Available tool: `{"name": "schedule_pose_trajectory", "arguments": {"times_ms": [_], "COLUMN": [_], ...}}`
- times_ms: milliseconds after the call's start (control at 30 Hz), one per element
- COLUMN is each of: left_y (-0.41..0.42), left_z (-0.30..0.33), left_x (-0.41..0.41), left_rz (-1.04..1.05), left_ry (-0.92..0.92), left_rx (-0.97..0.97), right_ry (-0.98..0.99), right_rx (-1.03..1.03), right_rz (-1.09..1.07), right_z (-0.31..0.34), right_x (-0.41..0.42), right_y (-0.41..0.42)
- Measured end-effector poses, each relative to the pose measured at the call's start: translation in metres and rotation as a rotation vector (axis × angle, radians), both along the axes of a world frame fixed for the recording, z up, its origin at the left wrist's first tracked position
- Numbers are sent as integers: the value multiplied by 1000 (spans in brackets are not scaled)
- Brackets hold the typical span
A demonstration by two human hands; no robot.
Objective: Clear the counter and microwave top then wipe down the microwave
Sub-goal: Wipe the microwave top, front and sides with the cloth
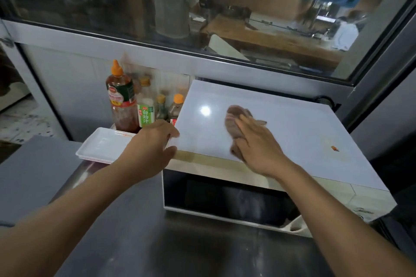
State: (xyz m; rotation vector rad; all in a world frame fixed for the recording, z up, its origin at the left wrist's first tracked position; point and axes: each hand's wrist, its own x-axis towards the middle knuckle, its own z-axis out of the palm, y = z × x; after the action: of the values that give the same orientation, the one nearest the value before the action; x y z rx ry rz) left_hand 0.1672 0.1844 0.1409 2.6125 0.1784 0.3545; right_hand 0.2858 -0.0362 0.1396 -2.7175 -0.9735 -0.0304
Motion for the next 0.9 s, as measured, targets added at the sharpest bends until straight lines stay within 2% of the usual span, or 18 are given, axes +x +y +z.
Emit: {"name": "schedule_pose_trajectory", "arguments": {"times_ms": [133,267,433,533,700,900], "left_y": [0,6,16,23,33,40], "left_z": [-6,-6,-1,5,0,-7], "left_x": [-4,-5,-9,-5,-1,-7], "left_rz": [-9,-33,-3,33,63,80], "left_ry": [-74,-84,-99,-129,-56,-8], "left_rx": [-76,-115,-172,-183,-184,-137], "right_ry": [11,-10,-44,-29,11,86], "right_rx": [-70,-34,86,72,49,43], "right_rz": [-131,56,280,237,188,233], "right_z": [-11,-14,-12,-14,-13,-4], "right_x": [22,1,-27,14,73,66], "right_y": [32,88,77,89,137,152]}}
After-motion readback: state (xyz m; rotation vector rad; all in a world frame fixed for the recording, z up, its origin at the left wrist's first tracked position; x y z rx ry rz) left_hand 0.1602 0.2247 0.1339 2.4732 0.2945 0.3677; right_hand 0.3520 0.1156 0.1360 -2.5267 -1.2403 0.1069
